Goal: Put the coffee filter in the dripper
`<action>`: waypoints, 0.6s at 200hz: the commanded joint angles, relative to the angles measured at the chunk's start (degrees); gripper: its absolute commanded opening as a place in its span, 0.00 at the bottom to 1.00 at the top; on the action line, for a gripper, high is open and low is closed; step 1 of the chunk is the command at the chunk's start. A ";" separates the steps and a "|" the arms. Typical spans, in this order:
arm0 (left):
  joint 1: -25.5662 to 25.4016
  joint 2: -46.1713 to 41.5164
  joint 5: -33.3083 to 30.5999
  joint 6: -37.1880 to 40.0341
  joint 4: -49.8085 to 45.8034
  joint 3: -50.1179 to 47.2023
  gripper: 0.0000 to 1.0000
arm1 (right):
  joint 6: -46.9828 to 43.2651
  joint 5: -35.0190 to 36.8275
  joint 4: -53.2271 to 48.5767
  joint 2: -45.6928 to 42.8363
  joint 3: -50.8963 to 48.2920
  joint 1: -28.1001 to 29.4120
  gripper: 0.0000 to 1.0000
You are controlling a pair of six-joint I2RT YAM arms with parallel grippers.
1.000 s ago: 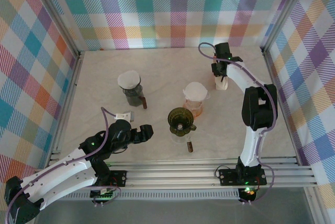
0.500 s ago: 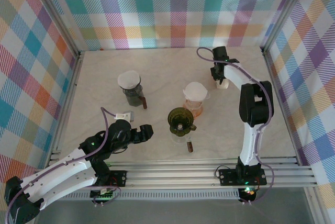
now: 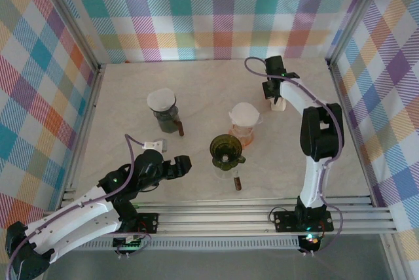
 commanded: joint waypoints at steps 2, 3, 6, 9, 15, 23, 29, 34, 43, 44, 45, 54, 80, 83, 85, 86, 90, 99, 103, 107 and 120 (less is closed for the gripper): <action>-0.47 -1.28 0.11 -0.83 1.24 -0.18 0.95 | 0.60 -0.09 -0.12 -7.65 -1.02 0.54 0.00; -0.47 -1.28 0.13 -0.84 1.20 -0.23 0.95 | 0.73 -0.15 -0.17 -7.86 -1.08 0.55 0.00; -0.47 -1.37 0.07 -0.78 1.19 -0.26 0.95 | 0.99 -0.20 -0.52 -8.37 -1.23 0.65 0.00; -0.47 -1.45 0.18 -0.70 1.26 -0.20 0.95 | 1.25 -0.28 -1.04 -8.97 -1.40 0.65 0.00; -0.47 -1.54 0.15 -0.73 1.34 -0.31 0.95 | 1.93 -0.51 -1.91 -10.14 -1.79 0.69 0.00; -0.55 -1.71 0.32 -0.70 1.34 -0.36 0.95 | 2.56 -1.03 -2.57 -11.78 -2.77 0.76 0.00; -0.47 -1.88 0.43 -0.77 1.42 -0.39 0.95 | 3.21 -1.10 -3.34 -13.23 -3.47 1.01 0.00; -0.47 -2.01 0.53 -0.78 1.39 -0.44 0.95 | 3.75 -1.09 -3.89 -14.27 -4.12 1.08 0.00; -0.48 -2.23 0.76 -0.70 1.35 -0.53 0.95 | 4.48 -1.31 -4.66 -16.89 -5.52 1.39 0.00; -0.47 -2.29 0.76 -0.65 1.34 -0.53 0.95 | 4.61 -1.38 -4.77 -17.18 -5.70 1.41 0.00; -0.47 -2.27 0.76 -0.67 1.34 -0.49 0.95 | 4.76 -1.41 -4.96 -17.54 -5.87 1.47 0.00; -0.51 -2.58 1.09 -0.42 1.24 -0.44 0.95 | 5.80 -2.20 -5.78 -20.58 -7.48 1.82 0.00; -0.47 -3.46 1.84 0.28 0.73 -0.11 0.95 | 8.49 -3.68 -8.77 -31.10 -12.62 4.09 0.00; -0.47 -3.56 1.91 0.33 0.57 -0.05 0.95 | 8.81 -3.80 -9.35 -32.34 -13.12 4.58 0.00; -0.47 -3.64 1.97 0.45 0.49 0.03 0.95 | 8.98 -3.92 -9.76 -33.16 -13.44 4.93 0.00; -0.47 -3.65 2.03 0.45 0.48 0.06 0.95 | 9.06 -3.95 -9.91 -33.58 -13.61 5.07 0.00; -0.47 -3.81 2.07 0.60 0.32 0.13 0.95 | 9.28 -3.98 -10.67 -35.25 -14.14 5.86 0.00; -0.47 -4.08 2.30 1.09 0.00 0.38 0.95 | 10.09 -4.35 -12.34 -38.64 -15.22 7.57 0.00; -0.47 -4.25 2.42 1.28 -0.21 0.50 0.95 | 10.59 -4.69 -13.63 -39.88 -15.49 8.36 0.00; -0.47 -4.33 2.41 1.47 -0.32 0.63 0.95 | 11.20 -5.09 -14.98 -41.41 -15.69 9.12 0.00; -0.52 -4.73 2.66 2.32 -1.24 1.27 0.95 | 12.99 -7.53 -18.53 -45.89 -16.16 11.78 0.00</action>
